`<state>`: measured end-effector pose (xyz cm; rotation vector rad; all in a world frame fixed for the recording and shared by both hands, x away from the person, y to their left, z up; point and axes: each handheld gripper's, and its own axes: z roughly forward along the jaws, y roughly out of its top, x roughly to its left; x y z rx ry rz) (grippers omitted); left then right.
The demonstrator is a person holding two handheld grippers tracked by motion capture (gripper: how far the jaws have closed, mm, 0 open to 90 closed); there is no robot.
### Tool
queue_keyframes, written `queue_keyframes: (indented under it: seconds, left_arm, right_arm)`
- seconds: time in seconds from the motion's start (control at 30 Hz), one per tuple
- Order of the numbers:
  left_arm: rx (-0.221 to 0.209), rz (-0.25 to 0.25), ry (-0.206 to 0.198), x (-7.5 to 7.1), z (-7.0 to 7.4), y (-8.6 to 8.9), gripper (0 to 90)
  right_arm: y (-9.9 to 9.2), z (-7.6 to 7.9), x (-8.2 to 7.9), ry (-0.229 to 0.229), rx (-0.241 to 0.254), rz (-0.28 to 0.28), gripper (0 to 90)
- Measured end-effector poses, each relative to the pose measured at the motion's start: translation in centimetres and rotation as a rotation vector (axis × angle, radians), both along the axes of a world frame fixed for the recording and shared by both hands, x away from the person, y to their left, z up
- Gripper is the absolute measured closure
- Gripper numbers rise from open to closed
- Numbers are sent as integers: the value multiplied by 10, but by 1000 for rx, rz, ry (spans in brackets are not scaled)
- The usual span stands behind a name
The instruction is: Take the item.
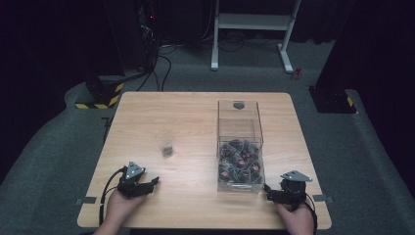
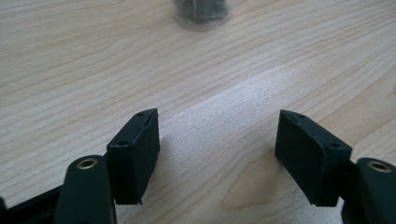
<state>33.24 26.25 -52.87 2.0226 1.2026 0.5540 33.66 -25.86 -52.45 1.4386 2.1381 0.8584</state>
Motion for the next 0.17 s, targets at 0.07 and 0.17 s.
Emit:
queue_keyframes:
  seconds: [0.07, 0.17]
  left_arm:
    - [6, 5, 2, 0, 0, 0, 273]
    - [2, 9, 7, 1, 0, -1, 248]
  right_arm:
    - [0, 0, 0, 0, 0, 0, 77]
    - [0, 0, 0, 0, 0, 0, 76]
